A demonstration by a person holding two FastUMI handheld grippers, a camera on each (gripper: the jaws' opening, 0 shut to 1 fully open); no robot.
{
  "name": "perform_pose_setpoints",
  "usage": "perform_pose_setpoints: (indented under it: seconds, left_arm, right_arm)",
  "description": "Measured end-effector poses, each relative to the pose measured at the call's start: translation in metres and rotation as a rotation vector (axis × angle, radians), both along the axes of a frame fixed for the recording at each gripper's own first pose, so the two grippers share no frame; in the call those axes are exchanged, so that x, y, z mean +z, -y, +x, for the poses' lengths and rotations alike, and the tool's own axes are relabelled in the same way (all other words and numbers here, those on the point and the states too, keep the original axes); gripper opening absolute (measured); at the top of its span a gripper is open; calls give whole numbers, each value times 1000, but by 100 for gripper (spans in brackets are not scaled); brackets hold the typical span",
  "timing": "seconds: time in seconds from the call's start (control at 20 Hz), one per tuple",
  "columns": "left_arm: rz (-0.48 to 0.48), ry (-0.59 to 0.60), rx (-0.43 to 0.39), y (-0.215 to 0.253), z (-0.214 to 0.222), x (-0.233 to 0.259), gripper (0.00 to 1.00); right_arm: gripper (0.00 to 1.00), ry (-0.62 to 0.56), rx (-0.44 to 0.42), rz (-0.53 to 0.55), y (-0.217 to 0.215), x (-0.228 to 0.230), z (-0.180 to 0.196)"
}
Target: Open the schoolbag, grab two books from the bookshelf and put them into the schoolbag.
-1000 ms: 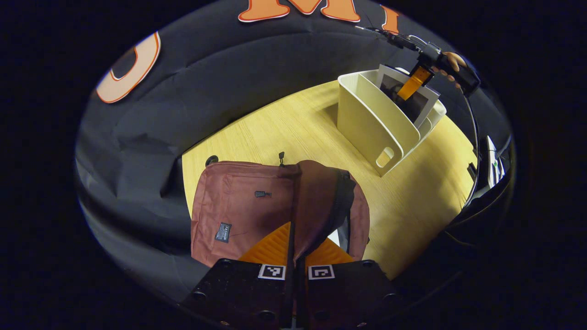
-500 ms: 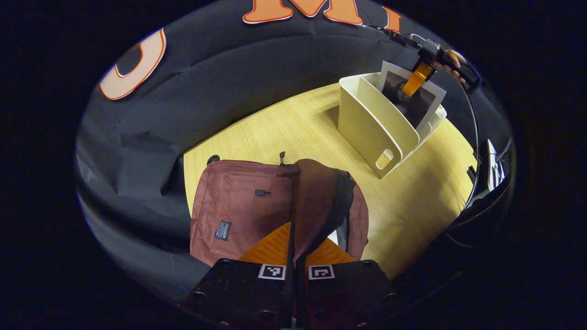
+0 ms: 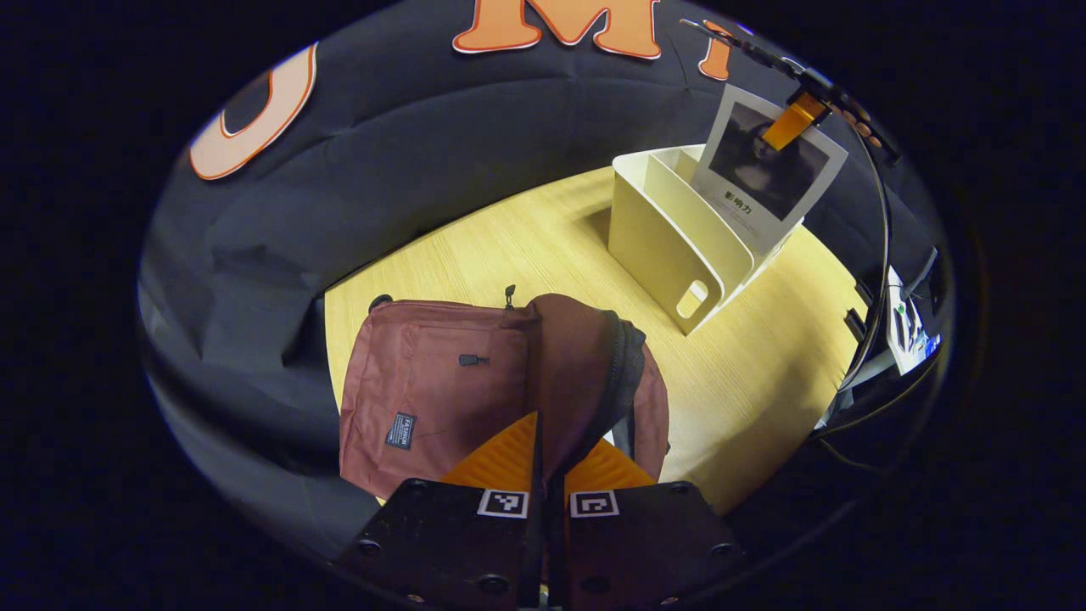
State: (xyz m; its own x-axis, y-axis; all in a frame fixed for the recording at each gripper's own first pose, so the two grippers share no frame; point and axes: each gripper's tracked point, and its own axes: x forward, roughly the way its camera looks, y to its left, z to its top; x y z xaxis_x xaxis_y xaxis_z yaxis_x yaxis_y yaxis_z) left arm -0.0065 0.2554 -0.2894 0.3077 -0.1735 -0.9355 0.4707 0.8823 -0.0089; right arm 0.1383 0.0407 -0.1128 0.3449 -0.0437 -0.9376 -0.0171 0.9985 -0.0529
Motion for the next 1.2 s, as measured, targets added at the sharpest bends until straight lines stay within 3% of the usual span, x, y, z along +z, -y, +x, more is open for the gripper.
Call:
perform_pose_setpoints:
  seconds: [0.4, 0.75, 1.2]
  left_arm:
    - [-14, 32, -99, -10, 6, 4, 4]
    - [-43, 36, -160, -17, 5, 5, 4]
    - [-61, 49, -177, -25, 6, 10, 4]
  right_arm:
    - [38, 81, -51, 31, -40, 32, -48]
    - [37, 98, -110, 96, -86, 20, -92]
    - [37, 130, -211, 394, -169, -20, -117]
